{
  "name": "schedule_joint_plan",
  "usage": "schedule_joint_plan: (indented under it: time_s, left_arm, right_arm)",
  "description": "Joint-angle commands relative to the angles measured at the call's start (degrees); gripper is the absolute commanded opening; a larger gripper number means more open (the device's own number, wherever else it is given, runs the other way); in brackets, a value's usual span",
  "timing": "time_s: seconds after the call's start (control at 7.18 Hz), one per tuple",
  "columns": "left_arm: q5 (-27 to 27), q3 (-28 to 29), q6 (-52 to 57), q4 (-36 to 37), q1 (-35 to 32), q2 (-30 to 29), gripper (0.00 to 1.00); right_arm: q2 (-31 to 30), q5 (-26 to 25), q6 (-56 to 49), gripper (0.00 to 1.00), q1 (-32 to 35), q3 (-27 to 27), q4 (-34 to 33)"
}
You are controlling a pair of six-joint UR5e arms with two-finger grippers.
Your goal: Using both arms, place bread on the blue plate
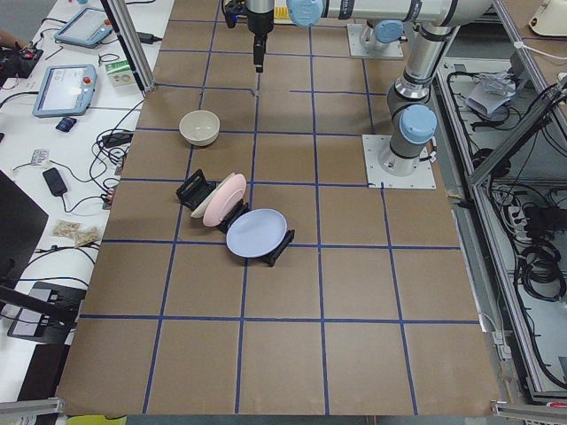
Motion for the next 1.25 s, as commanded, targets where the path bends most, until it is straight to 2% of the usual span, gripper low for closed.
schedule_joint_plan:
  time_s: [0.0,0.28,0.42,0.56,0.84,0.97,1.11]
  left_arm:
    - [0.1,0.0,-0.1,0.0,-0.2,0.0,1.00]
    - [0.5,0.0,0.2,-0.3,-0.3,0.3,1.00]
    - [3.1,0.0,1.1,-0.6,1.8,1.8,1.00]
    - [8.1,0.0,-0.9,1.3,6.5,2.9,1.00]
    - [10.0,0.0,-0.7,2.0,20.2,2.8,1.00]
    - [9.5,-0.2,1.2,2.1,30.9,1.3,1.00]
    - [9.1,-1.4,7.2,4.6,39.9,-0.7,1.00]
  right_arm:
    - [0.0,0.0,0.1,1.00,0.0,0.8,-0.2]
    - [0.0,0.1,0.0,1.00,0.0,1.0,-0.2]
    - [0.0,0.1,-0.5,1.00,0.0,1.0,-0.2]
    - [0.0,0.3,-0.8,1.00,0.0,1.0,-0.2]
    - [0.7,-1.1,-1.5,1.00,-1.4,1.1,-0.5]
    - [1.4,-3.6,-2.4,1.00,-6.5,2.3,-0.5]
    - [2.4,-3.9,-2.6,1.00,-12.9,4.1,-0.4]
